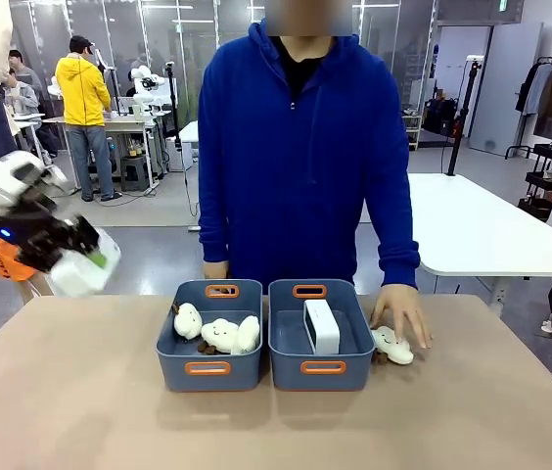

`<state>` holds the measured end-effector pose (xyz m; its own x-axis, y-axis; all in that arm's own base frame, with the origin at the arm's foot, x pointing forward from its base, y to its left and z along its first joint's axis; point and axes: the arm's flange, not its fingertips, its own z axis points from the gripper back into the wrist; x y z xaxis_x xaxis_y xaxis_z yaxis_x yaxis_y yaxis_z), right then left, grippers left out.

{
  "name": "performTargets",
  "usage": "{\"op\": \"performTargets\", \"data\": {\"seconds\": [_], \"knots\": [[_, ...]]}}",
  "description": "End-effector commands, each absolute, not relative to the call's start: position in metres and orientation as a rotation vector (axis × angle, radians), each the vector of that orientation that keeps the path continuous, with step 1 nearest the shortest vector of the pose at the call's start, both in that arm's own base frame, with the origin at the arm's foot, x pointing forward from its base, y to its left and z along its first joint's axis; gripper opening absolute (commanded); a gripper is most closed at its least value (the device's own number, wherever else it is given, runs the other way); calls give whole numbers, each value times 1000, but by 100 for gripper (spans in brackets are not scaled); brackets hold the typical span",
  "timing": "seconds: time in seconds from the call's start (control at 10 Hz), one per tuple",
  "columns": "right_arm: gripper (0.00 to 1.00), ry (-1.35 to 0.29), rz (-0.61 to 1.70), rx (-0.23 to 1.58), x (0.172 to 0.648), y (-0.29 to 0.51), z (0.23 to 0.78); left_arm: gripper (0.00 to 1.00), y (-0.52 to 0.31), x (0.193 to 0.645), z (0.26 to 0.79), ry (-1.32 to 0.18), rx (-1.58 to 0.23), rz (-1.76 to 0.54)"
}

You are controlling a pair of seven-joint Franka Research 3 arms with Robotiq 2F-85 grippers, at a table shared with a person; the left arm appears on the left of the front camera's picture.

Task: Sort the digital clocks into the basket.
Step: Pick up the Digital clock from the table and place it into the empty Plastic storage basket.

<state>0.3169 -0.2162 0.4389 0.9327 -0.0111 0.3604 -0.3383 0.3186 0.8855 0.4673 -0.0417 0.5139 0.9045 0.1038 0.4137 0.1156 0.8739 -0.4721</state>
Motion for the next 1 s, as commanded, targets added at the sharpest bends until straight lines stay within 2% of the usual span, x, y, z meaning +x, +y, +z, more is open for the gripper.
{"op": "performTargets", "data": {"seconds": [0.0,0.2,0.6,0.9], "knots": [[100,-336,241,1229,315,-215,439,40,-50,448,523,-470,-679,-87],[100,-336,241,1229,315,-215,439,40,-105,445,524,-516,-837,-157],[100,-336,241,1229,315,-215,439,40,-244,462,500,-601,-824,-202],[100,-336,241,1229,315,-215,439,40,-325,493,472,-591,-774,-144]]}}
